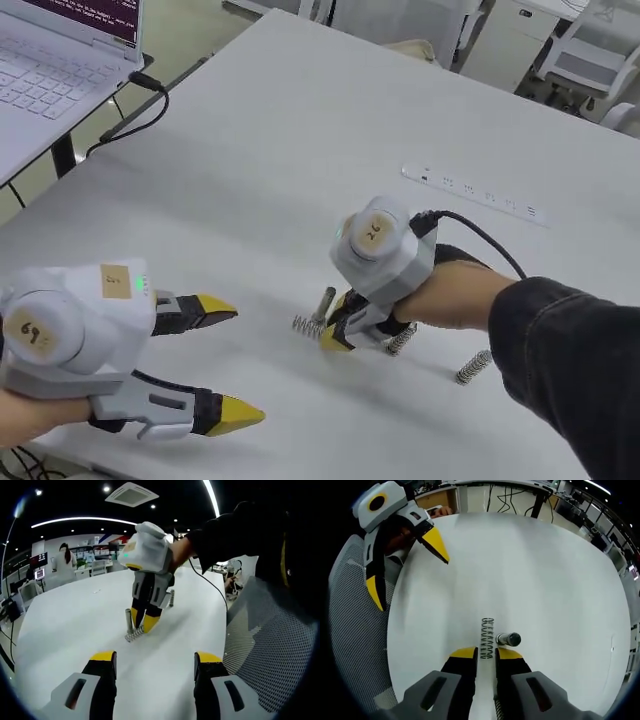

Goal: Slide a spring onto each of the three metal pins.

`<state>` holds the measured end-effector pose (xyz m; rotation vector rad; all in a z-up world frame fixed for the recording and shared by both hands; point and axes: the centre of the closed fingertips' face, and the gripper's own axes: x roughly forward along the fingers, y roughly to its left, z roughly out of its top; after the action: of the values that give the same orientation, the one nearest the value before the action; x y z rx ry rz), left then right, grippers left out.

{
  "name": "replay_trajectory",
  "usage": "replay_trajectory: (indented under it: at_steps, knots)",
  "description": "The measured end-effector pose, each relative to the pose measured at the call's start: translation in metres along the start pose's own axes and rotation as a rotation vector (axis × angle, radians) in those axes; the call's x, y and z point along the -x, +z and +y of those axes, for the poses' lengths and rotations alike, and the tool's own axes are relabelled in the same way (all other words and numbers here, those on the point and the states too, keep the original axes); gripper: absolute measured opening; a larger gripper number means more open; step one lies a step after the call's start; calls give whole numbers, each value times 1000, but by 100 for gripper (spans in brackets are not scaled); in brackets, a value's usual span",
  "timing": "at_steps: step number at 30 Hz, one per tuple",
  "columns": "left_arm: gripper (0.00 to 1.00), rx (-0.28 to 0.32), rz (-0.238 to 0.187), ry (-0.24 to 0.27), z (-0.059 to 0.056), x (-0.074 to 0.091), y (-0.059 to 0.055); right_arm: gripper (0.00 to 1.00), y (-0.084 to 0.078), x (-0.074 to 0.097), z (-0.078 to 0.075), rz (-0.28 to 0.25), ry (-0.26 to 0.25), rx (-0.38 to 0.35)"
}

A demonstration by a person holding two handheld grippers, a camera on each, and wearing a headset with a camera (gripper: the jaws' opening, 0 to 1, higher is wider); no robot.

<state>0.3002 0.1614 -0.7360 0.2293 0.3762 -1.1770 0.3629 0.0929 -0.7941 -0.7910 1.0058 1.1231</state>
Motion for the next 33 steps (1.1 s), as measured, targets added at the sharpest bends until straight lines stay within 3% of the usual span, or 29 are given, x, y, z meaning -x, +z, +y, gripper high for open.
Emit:
replay_trajectory:
  at_steps: [17, 33]
  knots:
    - [57, 2, 5, 3, 1, 1, -3, 8, -4, -4, 5, 23, -12, 39]
    - [49, -47, 13, -19, 1, -10, 4, 8, 9, 25, 51, 55, 102, 135]
